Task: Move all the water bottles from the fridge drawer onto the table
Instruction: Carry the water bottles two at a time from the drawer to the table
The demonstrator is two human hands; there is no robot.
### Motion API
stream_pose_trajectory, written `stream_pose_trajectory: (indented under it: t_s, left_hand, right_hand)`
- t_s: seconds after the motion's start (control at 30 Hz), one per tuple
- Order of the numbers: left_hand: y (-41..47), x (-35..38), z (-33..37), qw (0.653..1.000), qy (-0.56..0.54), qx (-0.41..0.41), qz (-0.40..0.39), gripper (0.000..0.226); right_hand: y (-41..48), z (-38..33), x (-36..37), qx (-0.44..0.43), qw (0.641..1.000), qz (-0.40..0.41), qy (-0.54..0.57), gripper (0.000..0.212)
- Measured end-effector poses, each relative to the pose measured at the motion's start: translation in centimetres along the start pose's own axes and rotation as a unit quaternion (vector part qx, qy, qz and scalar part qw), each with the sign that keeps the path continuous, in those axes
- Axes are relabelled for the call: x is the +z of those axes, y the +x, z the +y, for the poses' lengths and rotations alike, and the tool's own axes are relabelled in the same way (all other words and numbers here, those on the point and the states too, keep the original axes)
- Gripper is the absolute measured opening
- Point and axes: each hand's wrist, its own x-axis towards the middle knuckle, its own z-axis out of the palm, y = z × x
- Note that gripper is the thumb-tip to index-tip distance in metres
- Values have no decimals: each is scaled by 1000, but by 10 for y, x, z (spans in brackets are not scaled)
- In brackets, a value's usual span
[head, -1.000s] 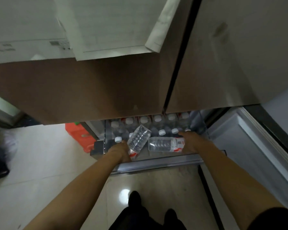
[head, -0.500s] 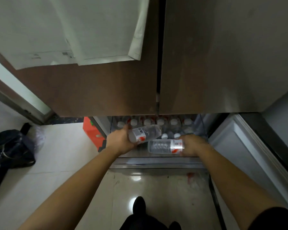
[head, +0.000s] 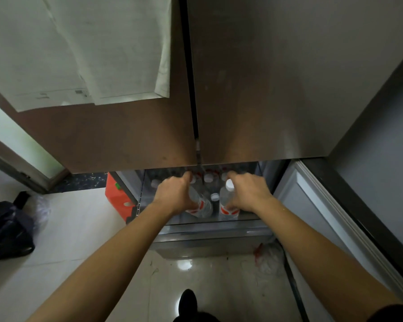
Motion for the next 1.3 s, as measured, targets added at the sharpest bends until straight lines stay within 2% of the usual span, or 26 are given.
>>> stream_pose_trajectory:
  t_s: [0.1,0.17,0.23,0.33,0.43,0.5,0.57,0.67,0.77,0.9,1.0,1.07,1.13,1.23,1.3]
  left_hand:
    - [-10,21,-3,998,-59,-3,8,81]
    - [-16,31,-11,990,-129,-25,46,83]
    - [-20,38,-18,969,-219,-63,92,86]
    - [-21,44,-22,920,-347,-125,131,82]
    - [-11,52,-25,882,-430,-175,78,65]
    - [-6,60,-23,846,-506,-168,30,56]
    - [-5,68,-17,819,-555,-141,-11,60]
    - [-3,77,-7,828,-546,-122,-31,72]
    - [2,75,0,840,-532,-98,-33,67]
    - [-7,65,8,873,-483,-63,-16,67]
    - [-24,52,4,880,-471,-64,24,76]
    - [-42,40,1,872,-479,-74,67,79]
    - [-64,23,-1,850,-502,-93,127,83]
    - [-101,-9,-7,812,-513,-134,242,96]
    - [-128,-27,-16,790,-512,-148,301,94]
  right_hand:
    - [-9,2,22,29,993,4,112,72]
    - [-15,6,38,57,978,-34,200,74]
    - [-17,8,53,85,953,-80,280,70]
    - [-14,9,68,115,925,-77,353,70]
    - [-9,9,73,136,914,-64,376,71]
    - [-7,9,75,141,912,-55,380,74]
    - [-7,8,77,145,909,-49,388,77]
    - [-8,9,81,153,898,-45,410,79]
    - [-8,11,82,151,890,-43,429,80]
    - [-18,5,78,137,901,1,412,78]
    - [-32,0,75,105,909,56,398,78]
    - [-38,-4,71,57,911,86,400,77]
    - [-42,-14,62,1,910,114,398,80]
    - [-44,-43,47,-75,895,158,409,88]
    - [-44,-73,37,-106,879,175,431,94]
